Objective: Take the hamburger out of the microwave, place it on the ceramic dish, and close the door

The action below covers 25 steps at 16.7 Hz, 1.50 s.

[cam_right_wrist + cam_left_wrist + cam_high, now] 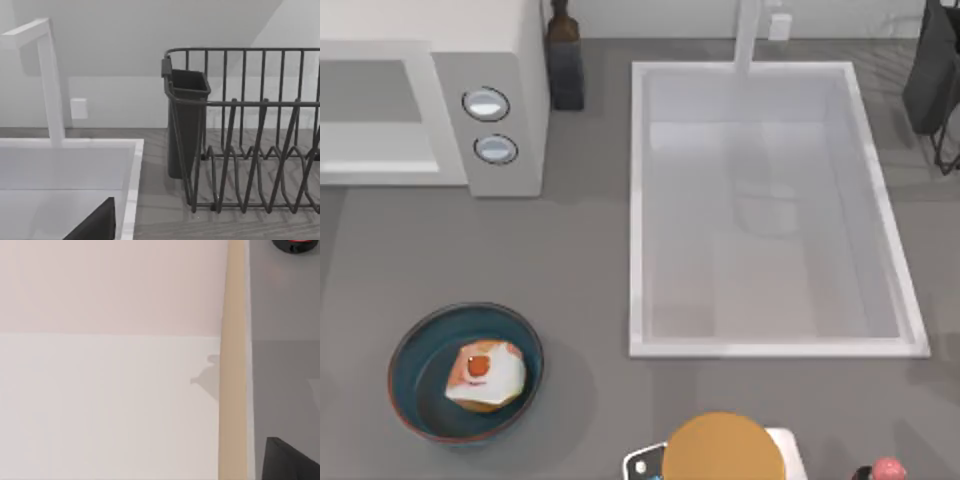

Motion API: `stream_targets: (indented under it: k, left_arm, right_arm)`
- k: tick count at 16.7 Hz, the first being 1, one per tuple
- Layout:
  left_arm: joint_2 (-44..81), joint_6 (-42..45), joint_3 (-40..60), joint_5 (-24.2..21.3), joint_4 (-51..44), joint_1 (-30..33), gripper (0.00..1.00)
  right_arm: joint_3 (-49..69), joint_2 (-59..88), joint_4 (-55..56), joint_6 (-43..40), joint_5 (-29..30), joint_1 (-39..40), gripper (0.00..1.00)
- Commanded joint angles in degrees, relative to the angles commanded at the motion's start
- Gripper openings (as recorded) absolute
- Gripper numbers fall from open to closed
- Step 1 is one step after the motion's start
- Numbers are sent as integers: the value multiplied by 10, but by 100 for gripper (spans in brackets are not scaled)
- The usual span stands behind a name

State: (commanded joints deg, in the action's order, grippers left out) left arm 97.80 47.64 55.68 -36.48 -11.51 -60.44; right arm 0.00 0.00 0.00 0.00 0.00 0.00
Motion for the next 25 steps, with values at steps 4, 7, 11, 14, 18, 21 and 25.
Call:
stream_targets:
  k: [4, 7, 11, 14, 18, 21, 25]
  left_arm:
    - [-66, -49, -74, 25, 30, 38, 0]
    - [-97, -66, -127, 34, 24, 86, 0]
    - [-105, -67, -154, 34, 9, 115, 0]
    - [-104, -67, -154, 32, 10, 111, 0]
    - [-126, -107, -132, 43, 41, 152, 0]
    - [-174, -167, -138, 68, 72, 219, 0]
    - [-236, -237, -198, 103, 90, 293, 0]
  right_arm:
    - [0, 0, 0, 0, 0, 0, 100]
    - [0, 0, 0, 0, 0, 0, 100]
    - [0, 0, 0, 0, 0, 0, 100]
    - [0, 0, 0, 0, 0, 0, 100]
    - [0, 0, 0, 0, 0, 0, 100]
    - [0, 0, 0, 0, 0, 0, 100]
    - [0, 0, 0, 0, 0, 0, 100]
